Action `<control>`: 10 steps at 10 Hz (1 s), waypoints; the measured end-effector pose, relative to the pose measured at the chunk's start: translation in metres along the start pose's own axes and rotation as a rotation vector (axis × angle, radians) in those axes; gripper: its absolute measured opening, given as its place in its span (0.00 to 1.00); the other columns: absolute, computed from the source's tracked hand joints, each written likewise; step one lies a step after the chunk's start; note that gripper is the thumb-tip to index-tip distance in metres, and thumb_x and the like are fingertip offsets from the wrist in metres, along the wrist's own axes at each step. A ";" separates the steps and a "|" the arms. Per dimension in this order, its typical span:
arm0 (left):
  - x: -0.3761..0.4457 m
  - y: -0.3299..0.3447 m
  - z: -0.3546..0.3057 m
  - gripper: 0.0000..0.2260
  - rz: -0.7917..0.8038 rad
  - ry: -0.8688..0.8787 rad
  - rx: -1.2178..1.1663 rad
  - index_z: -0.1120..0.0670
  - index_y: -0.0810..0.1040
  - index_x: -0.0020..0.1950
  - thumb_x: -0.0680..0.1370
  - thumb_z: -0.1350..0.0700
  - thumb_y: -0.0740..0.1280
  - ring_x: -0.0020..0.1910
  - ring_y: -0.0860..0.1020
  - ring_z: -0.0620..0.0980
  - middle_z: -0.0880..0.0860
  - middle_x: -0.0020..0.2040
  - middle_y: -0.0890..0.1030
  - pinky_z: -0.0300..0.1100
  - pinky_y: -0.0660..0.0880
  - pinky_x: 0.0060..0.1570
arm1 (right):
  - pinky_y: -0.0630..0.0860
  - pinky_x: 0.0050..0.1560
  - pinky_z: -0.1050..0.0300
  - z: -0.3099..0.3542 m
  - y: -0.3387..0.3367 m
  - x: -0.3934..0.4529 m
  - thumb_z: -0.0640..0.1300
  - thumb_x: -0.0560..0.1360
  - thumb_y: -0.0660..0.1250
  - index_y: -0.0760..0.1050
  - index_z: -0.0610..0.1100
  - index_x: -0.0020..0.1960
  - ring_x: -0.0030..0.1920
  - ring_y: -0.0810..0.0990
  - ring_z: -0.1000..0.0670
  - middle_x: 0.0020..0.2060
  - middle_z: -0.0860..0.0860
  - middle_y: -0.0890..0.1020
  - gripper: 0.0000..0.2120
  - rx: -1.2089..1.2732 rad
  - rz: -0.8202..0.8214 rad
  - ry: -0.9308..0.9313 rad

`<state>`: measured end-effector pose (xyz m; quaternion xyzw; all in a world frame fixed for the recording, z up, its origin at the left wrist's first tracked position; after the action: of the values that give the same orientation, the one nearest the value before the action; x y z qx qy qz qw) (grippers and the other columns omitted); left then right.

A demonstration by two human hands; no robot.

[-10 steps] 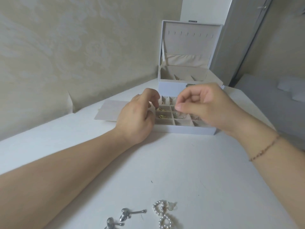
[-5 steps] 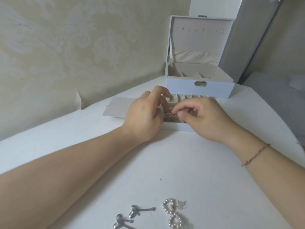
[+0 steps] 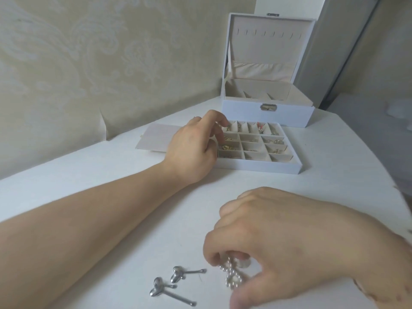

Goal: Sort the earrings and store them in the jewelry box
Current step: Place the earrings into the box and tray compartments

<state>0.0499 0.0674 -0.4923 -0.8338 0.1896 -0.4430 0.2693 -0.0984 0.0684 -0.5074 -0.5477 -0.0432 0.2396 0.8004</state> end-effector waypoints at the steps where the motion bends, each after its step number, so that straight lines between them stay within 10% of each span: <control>1: 0.000 0.000 0.000 0.25 0.004 -0.004 0.002 0.53 0.71 0.59 0.64 0.64 0.53 0.50 0.74 0.54 0.44 0.44 0.80 0.54 0.74 0.48 | 0.77 0.53 0.55 -0.008 0.021 0.004 0.55 0.70 0.72 0.59 0.61 0.59 0.58 0.68 0.55 0.54 0.55 0.78 0.26 -0.032 -0.078 -0.030; 5: 0.000 0.001 0.001 0.22 0.007 -0.011 -0.002 0.50 0.70 0.57 0.65 0.64 0.54 0.49 0.74 0.53 0.42 0.43 0.80 0.54 0.74 0.46 | 0.73 0.48 0.55 -0.003 0.003 0.011 0.60 0.76 0.63 0.74 0.55 0.50 0.43 0.71 0.58 0.38 0.59 0.75 0.10 -0.270 -0.009 -0.104; 10: 0.000 0.001 0.001 0.22 0.001 0.001 0.003 0.51 0.72 0.57 0.65 0.63 0.54 0.49 0.73 0.52 0.41 0.43 0.79 0.52 0.74 0.45 | 0.77 0.45 0.49 -0.045 -0.001 0.013 0.48 0.78 0.65 0.74 0.52 0.42 0.41 0.78 0.54 0.38 0.55 0.80 0.07 0.047 0.032 0.055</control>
<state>0.0506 0.0669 -0.4928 -0.8332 0.1891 -0.4435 0.2707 -0.0715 0.0354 -0.5273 -0.5358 -0.0070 0.2380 0.8101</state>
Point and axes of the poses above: each hand's wrist, its own x-axis towards the middle knuckle, its own y-axis out of the palm, z = x × y, the point moved 10 cm from there along x, towards the middle knuckle
